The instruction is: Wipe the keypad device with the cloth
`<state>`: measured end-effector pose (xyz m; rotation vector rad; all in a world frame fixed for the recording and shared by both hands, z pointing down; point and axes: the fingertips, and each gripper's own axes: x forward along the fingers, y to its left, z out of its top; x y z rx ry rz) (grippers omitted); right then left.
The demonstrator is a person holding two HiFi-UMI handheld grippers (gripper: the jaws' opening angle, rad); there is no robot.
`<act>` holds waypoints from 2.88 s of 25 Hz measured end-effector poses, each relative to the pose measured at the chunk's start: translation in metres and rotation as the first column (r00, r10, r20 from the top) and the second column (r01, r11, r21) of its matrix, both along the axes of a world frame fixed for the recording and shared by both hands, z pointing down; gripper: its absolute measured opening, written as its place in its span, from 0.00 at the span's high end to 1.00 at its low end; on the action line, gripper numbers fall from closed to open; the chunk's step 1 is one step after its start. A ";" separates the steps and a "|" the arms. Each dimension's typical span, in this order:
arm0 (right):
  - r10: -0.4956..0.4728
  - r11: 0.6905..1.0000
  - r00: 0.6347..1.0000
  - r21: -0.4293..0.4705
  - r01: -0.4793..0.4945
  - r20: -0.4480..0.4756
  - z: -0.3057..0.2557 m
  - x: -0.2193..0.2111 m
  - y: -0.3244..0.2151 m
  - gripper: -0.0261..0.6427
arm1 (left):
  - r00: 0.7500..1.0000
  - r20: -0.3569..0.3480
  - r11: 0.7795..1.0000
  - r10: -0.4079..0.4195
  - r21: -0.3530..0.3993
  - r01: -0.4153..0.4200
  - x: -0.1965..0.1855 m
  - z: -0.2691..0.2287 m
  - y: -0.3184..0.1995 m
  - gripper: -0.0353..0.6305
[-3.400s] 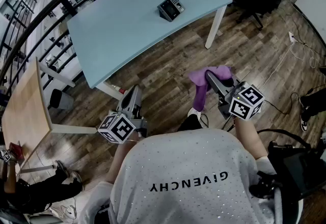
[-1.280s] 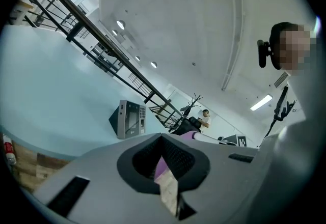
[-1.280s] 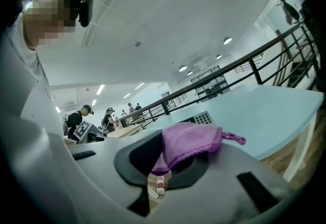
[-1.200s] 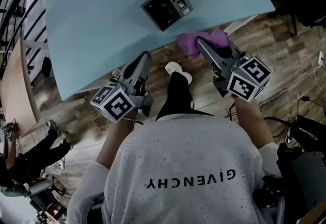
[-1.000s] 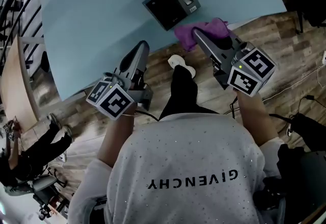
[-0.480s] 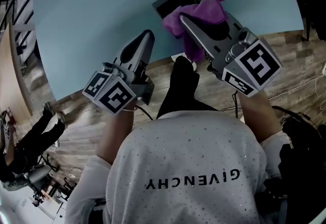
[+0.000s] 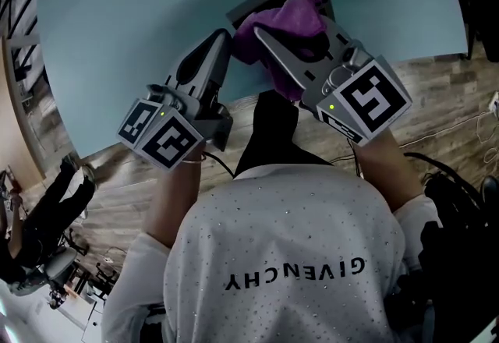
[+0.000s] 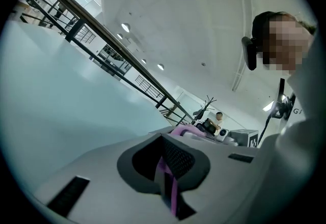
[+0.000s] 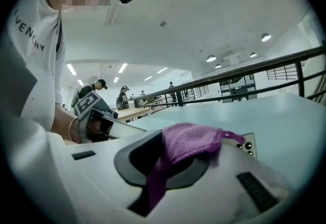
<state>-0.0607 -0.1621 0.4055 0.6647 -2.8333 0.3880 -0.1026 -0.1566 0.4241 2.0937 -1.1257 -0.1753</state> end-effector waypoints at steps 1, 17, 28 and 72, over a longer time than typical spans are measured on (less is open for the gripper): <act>0.012 1.000 1.000 0.008 -0.012 -0.014 0.002 0.003 -0.002 0.93 | 1.000 0.000 1.000 -0.009 0.001 0.009 -0.002 0.000 0.000 0.95; 0.251 0.967 0.963 0.069 -0.245 -0.100 0.015 0.093 -0.053 0.93 | 0.989 0.134 0.997 -0.070 0.033 0.066 -0.004 -0.003 0.003 0.95; 0.234 0.966 0.968 -0.091 -0.242 -0.096 0.006 0.089 -0.050 0.93 | 0.997 0.058 0.993 -0.046 -0.110 0.052 -0.010 0.008 -0.005 0.95; 0.117 0.933 0.989 -0.351 -0.081 0.084 0.005 0.039 -0.009 0.93 | 0.992 0.063 0.993 -0.105 -0.049 0.109 -0.024 -0.013 0.015 0.95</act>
